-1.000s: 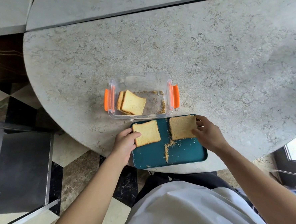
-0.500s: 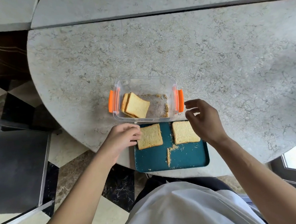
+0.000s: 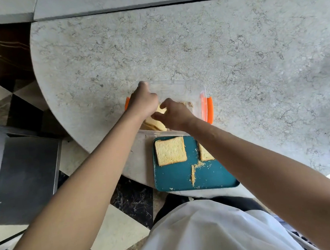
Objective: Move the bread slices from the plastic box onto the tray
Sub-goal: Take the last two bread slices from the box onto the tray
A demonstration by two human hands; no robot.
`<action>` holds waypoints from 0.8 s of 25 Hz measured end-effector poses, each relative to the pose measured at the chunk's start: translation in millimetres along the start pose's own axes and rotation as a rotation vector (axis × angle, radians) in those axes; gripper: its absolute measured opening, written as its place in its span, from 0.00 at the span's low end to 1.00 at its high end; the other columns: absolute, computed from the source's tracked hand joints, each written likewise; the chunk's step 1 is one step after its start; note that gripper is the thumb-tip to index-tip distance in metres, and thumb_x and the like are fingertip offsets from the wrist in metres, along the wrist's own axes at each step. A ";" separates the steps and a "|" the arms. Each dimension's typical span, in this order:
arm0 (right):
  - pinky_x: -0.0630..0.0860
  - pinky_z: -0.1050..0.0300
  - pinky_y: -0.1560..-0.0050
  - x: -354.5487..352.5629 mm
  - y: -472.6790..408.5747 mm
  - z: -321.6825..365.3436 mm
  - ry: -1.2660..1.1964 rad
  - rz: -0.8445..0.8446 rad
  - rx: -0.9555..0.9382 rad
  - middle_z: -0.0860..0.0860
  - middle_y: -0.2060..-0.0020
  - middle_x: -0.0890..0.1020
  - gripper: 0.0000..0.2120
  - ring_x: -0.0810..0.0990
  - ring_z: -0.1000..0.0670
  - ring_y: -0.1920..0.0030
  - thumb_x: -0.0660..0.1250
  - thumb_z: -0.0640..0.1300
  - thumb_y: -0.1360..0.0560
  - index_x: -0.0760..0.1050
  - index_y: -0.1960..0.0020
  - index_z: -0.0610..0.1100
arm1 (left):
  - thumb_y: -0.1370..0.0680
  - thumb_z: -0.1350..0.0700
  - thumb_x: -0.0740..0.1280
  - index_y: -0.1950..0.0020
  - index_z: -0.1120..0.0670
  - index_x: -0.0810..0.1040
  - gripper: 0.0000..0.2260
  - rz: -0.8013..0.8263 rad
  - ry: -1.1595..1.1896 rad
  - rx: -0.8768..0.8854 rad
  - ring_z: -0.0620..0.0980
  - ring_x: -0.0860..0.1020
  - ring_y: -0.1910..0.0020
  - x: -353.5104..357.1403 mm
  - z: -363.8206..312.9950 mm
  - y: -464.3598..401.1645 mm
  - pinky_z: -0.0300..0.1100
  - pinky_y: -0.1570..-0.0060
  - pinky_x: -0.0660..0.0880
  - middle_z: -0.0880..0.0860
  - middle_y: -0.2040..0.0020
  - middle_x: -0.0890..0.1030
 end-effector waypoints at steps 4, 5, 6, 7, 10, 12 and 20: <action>0.74 0.43 0.40 15.5 -28.0 8.9 0.130 0.019 0.018 0.39 0.34 0.74 0.32 0.74 0.38 0.36 0.62 0.61 0.24 0.64 0.28 0.41 | 0.25 0.58 0.58 0.32 0.55 0.66 0.21 -0.028 -0.120 -0.080 0.54 0.73 0.55 9.0 -3.3 -17.8 0.44 0.62 0.67 0.55 0.44 0.78; 0.72 0.41 0.38 17.7 -31.0 10.4 0.143 0.029 0.012 0.39 0.33 0.72 0.32 0.71 0.38 0.34 0.60 0.59 0.24 0.63 0.26 0.42 | 0.24 0.57 0.59 0.33 0.56 0.67 0.20 -0.018 -0.129 -0.100 0.56 0.74 0.52 12.4 -0.7 -20.3 0.44 0.58 0.66 0.57 0.41 0.79; 0.72 0.41 0.37 20.0 -32.3 11.4 0.133 0.034 0.003 0.40 0.33 0.71 0.31 0.69 0.38 0.32 0.60 0.57 0.24 0.63 0.26 0.43 | 0.24 0.55 0.60 0.33 0.57 0.67 0.20 -0.007 -0.143 -0.114 0.57 0.75 0.48 15.8 3.1 -21.6 0.44 0.55 0.65 0.58 0.39 0.80; 0.71 0.40 0.38 21.7 -32.5 12.0 0.109 0.034 -0.003 0.40 0.33 0.70 0.30 0.68 0.37 0.31 0.61 0.56 0.24 0.63 0.26 0.43 | 0.24 0.53 0.61 0.33 0.57 0.67 0.21 0.002 -0.160 -0.126 0.58 0.76 0.44 18.7 7.2 -22.6 0.43 0.53 0.63 0.59 0.38 0.80; 0.73 0.43 0.44 25.8 -33.6 9.5 0.064 0.026 0.043 0.40 0.31 0.67 0.30 0.72 0.37 0.34 0.64 0.54 0.24 0.64 0.26 0.42 | 0.24 0.49 0.62 0.30 0.56 0.67 0.24 0.004 -0.186 -0.134 0.55 0.75 0.47 23.9 15.4 -27.2 0.39 0.62 0.61 0.58 0.37 0.80; 0.73 0.45 0.49 27.6 -36.6 5.5 0.070 0.036 0.100 0.39 0.29 0.64 0.30 0.76 0.37 0.37 0.64 0.54 0.24 0.64 0.26 0.43 | 0.24 0.48 0.63 0.28 0.55 0.66 0.26 0.003 -0.192 -0.130 0.55 0.76 0.45 25.4 16.8 -30.5 0.38 0.60 0.62 0.58 0.36 0.79; 0.69 0.48 0.50 23.5 -36.3 -6.0 0.025 -0.012 0.115 0.39 0.32 0.69 0.29 0.74 0.38 0.35 0.63 0.52 0.24 0.65 0.27 0.41 | 0.27 0.48 0.61 0.37 0.59 0.75 0.22 -0.033 -0.153 -0.118 0.61 0.75 0.37 34.8 6.3 -33.4 0.54 0.37 0.73 0.59 0.39 0.81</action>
Point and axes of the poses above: each hand's wrist, its own y-axis away from the middle knuckle, its own x-axis out of the palm, z = x × y, the point moved 5 cm from there along -y, towards the middle knuckle
